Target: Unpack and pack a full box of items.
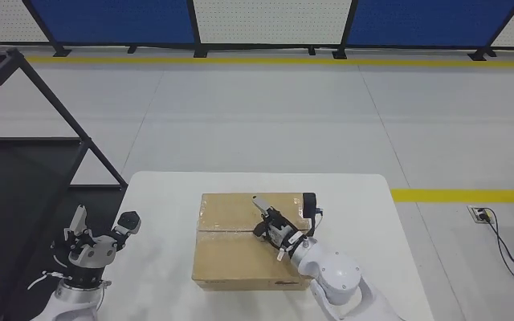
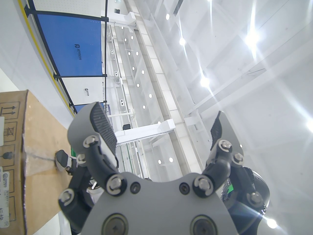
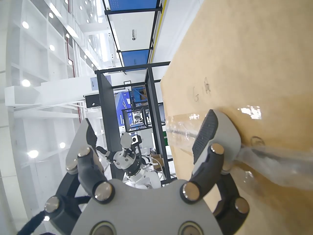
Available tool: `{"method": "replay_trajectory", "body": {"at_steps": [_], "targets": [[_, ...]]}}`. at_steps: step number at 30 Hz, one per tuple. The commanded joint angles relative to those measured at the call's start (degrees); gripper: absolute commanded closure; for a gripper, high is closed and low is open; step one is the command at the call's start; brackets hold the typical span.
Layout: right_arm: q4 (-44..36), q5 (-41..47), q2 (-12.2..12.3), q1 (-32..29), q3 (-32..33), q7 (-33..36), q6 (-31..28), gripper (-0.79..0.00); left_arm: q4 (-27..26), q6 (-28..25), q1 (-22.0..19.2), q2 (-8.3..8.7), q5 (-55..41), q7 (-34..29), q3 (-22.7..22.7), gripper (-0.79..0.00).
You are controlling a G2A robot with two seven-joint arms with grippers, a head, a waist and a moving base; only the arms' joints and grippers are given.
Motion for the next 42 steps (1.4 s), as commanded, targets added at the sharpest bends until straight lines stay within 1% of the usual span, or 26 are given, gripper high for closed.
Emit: {"method": "replay_trajectory", "body": {"at_steps": [1, 9, 14, 16, 20, 24, 26, 42], "targets": [[-1.35, -0.08, 0.22, -1.28, 1.09, 0.17, -0.49, -0.785, 0.0, 0.0, 0.0, 0.0, 0.0, 0.0, 0.0, -0.785], [-4.79, -0.2, 0.78, -4.57, 4.77, -1.1, -1.71, -0.785, 0.0, 0.0, 0.0, 0.0, 0.0, 0.0, 0.0, -0.785], [-7.42, 1.29, 1.09, -7.41, 8.15, -2.88, -3.75, -0.785, 0.0, 0.0, 0.0, 0.0, 0.0, 0.0, 0.0, -0.785], [-9.33, 1.88, 1.28, -9.43, 10.22, -4.36, -5.34, -0.785, 0.0, 0.0, 0.0, 0.0, 0.0, 0.0, 0.0, -0.785], [-14.35, 4.66, 1.67, -15.06, 15.75, -7.41, -10.53, -0.785, 0.0, 0.0, 0.0, 0.0, 0.0, 0.0, 0.0, -0.785], [-18.34, 9.03, 1.91, -20.86, 20.97, -8.8, -16.47, -0.785, 0.0, 0.0, 0.0, 0.0, 0.0, 0.0, 0.0, -0.785], [-19.34, 9.67, 2.02, -22.74, 22.42, -8.75, -17.99, -0.785, 0.0, 0.0, 0.0, 0.0, 0.0, 0.0, 0.0, -0.785], [-19.34, 9.67, 2.02, -22.74, 22.41, -8.74, -17.98, -0.784, 0.0, 0.0, 0.0, 0.0, 0.0, 0.0, 0.0, -0.784]]}}
